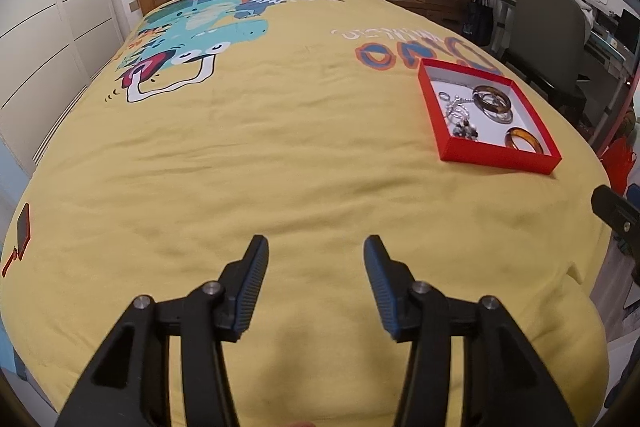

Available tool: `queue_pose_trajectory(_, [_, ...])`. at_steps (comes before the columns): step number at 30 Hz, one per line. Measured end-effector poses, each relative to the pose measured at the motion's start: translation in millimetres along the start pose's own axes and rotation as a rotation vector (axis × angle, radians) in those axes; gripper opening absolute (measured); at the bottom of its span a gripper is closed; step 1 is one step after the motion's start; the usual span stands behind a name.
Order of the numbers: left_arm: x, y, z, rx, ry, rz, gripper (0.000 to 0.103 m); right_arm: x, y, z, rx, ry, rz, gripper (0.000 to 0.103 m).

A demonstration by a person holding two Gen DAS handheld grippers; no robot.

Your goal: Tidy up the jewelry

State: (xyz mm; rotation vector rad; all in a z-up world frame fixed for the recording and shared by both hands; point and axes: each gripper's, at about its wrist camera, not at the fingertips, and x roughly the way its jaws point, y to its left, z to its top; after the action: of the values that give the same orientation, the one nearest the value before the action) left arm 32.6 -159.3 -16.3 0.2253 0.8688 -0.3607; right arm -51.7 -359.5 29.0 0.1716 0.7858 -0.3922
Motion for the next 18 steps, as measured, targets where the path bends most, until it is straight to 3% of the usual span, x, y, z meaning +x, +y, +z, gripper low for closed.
queue_pose_trajectory(9, [2.4,-6.2,-1.6,0.023,0.011,-0.016,0.048,2.9,-6.1,0.9,0.013,0.004,-0.008,0.089])
queue_pose_trajectory(18, [0.1,-6.7,-2.5,0.036,0.021,-0.016,0.056,4.8,-5.9,0.6,0.009,0.009,-0.013,0.089])
